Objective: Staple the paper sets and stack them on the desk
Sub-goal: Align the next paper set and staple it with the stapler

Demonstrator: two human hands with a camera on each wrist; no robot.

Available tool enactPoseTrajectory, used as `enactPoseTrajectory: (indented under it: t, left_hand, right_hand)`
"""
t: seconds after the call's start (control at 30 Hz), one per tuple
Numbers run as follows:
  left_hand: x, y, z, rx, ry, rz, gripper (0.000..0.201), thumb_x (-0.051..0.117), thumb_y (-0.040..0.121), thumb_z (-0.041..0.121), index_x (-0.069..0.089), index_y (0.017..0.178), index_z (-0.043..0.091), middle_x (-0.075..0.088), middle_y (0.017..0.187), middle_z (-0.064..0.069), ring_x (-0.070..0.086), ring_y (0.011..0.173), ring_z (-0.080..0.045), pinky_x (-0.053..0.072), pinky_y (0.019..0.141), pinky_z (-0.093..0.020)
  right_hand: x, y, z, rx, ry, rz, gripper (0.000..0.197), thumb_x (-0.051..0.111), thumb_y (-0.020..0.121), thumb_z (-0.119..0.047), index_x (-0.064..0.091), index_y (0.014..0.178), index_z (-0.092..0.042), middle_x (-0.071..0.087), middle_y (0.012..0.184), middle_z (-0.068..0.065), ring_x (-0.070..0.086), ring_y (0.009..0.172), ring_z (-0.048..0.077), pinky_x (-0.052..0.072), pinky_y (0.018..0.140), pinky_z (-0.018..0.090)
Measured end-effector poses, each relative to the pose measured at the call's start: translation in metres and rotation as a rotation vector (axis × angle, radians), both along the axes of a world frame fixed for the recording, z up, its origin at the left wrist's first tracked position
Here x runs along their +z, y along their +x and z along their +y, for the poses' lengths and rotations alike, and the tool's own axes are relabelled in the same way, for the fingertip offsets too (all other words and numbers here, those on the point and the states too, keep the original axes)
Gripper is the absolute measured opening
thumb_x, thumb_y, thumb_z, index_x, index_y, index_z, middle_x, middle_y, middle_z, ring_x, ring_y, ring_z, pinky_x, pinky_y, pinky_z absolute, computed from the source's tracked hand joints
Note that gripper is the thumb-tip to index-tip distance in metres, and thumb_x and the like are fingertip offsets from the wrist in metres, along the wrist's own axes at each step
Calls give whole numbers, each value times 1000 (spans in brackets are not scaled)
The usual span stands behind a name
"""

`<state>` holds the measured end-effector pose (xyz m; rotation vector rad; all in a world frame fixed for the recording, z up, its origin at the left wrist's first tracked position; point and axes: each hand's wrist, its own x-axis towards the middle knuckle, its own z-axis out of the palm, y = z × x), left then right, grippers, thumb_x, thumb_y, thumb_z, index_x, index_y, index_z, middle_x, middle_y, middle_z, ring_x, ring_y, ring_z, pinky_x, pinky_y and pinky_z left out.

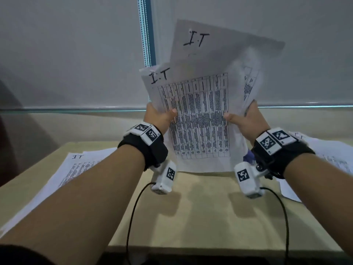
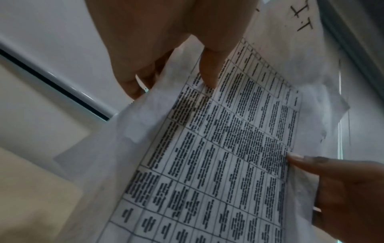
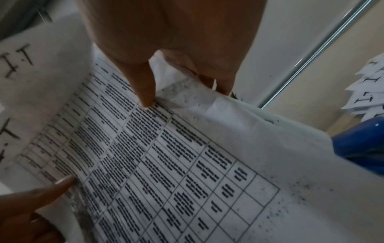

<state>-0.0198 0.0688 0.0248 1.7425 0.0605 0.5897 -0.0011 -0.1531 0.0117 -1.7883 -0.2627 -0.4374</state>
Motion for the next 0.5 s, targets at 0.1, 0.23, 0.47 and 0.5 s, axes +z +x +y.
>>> enactPoseTrajectory:
  t: [0.1, 0.23, 0.47, 0.5]
  left_hand:
    - [5, 2, 5, 71, -104, 12, 62, 68, 83, 15, 32, 133, 5, 54, 117, -5, 51, 97, -16, 39, 86, -22]
    - [7, 1, 8, 63, 20, 46, 64, 63, 88, 26, 30, 138, 4, 48, 127, -1, 46, 113, -14, 38, 89, -22]
    - [17, 0, -2, -29, 37, -23, 59, 54, 94, 16, 19, 141, 5, 44, 121, -3, 51, 103, -14, 43, 72, -6]
    - [23, 0, -2, -25, 30, -55, 52, 52, 94, 13, 23, 138, 5, 46, 116, -1, 52, 87, -8, 45, 56, -3]
  right_hand:
    - [0, 2, 1, -129, 27, -35, 51, 66, 85, -13, 38, 127, -7, 58, 125, 7, 58, 107, 21, 46, 97, 37]
    - [0, 1, 2, -164, -12, -20, 38, 59, 91, -23, 46, 124, -9, 60, 114, 4, 56, 95, 17, 44, 81, 30]
    - [19, -5, 14, 0, -77, -83, 46, 59, 90, -10, 37, 131, -10, 54, 115, -1, 55, 102, 15, 44, 90, 29]
    - [24, -4, 14, -34, -91, -115, 42, 58, 90, -8, 39, 128, -10, 55, 112, -1, 56, 97, 14, 46, 87, 28]
